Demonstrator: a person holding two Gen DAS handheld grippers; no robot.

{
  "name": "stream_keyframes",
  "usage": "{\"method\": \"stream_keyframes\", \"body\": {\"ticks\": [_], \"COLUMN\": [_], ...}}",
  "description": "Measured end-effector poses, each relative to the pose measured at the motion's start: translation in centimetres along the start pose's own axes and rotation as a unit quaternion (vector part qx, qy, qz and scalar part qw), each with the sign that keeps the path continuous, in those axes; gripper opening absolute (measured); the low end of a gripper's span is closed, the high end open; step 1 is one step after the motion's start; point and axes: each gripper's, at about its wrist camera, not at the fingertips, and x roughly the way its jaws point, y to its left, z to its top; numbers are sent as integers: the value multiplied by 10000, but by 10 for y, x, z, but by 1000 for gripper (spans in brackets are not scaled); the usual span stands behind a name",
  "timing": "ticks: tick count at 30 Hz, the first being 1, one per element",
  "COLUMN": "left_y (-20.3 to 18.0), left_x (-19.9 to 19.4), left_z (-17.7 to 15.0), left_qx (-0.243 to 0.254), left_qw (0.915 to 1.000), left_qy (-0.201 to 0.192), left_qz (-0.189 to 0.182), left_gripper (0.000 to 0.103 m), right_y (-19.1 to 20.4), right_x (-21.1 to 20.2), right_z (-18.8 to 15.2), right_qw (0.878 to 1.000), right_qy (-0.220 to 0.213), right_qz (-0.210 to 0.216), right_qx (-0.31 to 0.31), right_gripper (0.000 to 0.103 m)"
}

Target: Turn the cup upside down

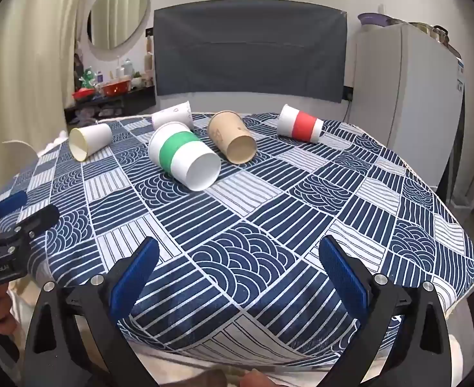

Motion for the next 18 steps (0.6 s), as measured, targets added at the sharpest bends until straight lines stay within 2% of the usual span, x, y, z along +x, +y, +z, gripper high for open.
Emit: {"method": "stream_keyframes", "body": {"ticks": [18], "left_y": [-1], "left_x": [1], "left_z": [2], "left_qx": [50], "left_qw": [10000], "left_qy": [53], "left_qz": [-16], "left_gripper": [97], "right_y": [0], "right_x": [0], "right_z": [0], "right_qw": [10000], "right_qy": [-27], "right_qz": [-16], "right_qx": [-19], "right_gripper": [95]}}
